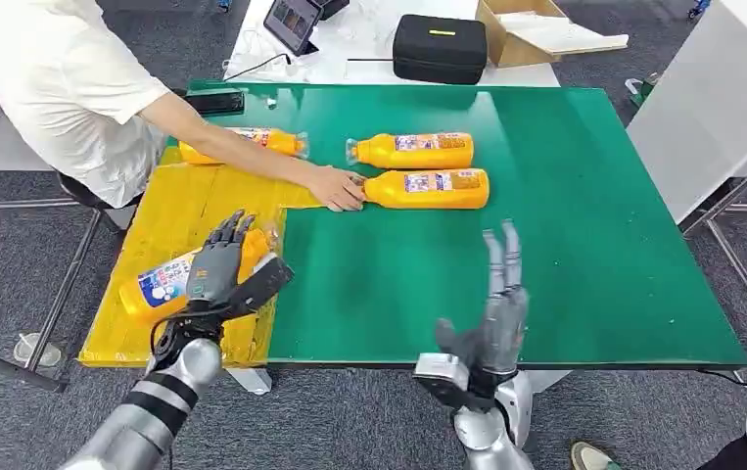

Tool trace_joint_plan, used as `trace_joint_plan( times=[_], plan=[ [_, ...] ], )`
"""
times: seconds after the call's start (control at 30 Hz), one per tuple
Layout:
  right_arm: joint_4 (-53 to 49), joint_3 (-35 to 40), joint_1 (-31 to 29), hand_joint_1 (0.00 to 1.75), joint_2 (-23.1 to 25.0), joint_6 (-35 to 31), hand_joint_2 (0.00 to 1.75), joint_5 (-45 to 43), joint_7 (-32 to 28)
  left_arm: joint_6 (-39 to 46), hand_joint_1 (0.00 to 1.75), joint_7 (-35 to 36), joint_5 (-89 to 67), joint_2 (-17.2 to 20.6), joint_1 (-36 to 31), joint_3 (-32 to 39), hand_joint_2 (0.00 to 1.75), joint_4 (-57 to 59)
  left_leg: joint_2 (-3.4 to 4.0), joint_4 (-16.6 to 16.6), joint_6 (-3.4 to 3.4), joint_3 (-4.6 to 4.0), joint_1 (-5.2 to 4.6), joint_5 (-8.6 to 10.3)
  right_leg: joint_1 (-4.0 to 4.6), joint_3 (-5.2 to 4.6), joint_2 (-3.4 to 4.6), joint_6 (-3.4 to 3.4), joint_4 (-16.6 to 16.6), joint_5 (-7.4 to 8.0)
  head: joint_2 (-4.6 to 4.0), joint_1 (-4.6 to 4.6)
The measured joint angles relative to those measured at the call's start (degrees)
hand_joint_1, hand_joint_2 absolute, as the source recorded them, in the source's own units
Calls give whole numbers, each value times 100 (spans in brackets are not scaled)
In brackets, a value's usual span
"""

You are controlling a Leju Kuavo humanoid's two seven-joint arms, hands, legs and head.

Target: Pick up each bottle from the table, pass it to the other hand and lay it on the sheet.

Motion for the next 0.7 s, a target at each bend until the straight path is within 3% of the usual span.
trace_joint_plan(
  times=[0.2,0.23,0.3,0.4,0.5,0.7],
  plan=[
    [1054,-639,-524,0,-109,-7,0,1145,2,636,0,-155,-564,-52,856,-464,175,-1398,-4,0,2,-3,0,1,0,1,-1,1,-1,-2,0,2],
    [1239,-755,-621,0,-127,-7,175,1250,2,801,0,-158,-682,-67,911,-548,175,-1482,-4,0,2,-3,0,1,-1,1,-1,2,-1,-1,0,2],
    [1506,-899,-780,0,-153,-7,175,1504,163,958,0,-184,-700,-98,992,-649,175,-1572,-3,0,2,-3,-1,2,-1,2,-1,3,-1,1,0,0],
    [2098,-995,-1109,0,-317,-9,175,2440,1197,840,0,-396,-226,-221,1116,-754,175,-1583,-3,1,9,0,-1,7,-1,3,-1,4,-2,3,0,0],
    [2640,-1069,-1423,0,-576,-11,175,2904,1813,528,0,-597,279,-343,1297,-915,175,-1585,-7,1,9,-4,-2,7,-2,3,-2,5,-2,3,0,0],
    [3725,-1074,-2083,0,-977,152,175,2968,2257,417,0,-722,625,-492,1439,-1218,175,-1583,-6,2,9,-7,-4,6,-2,1,-2,5,-2,3,0,0]
  ],
)
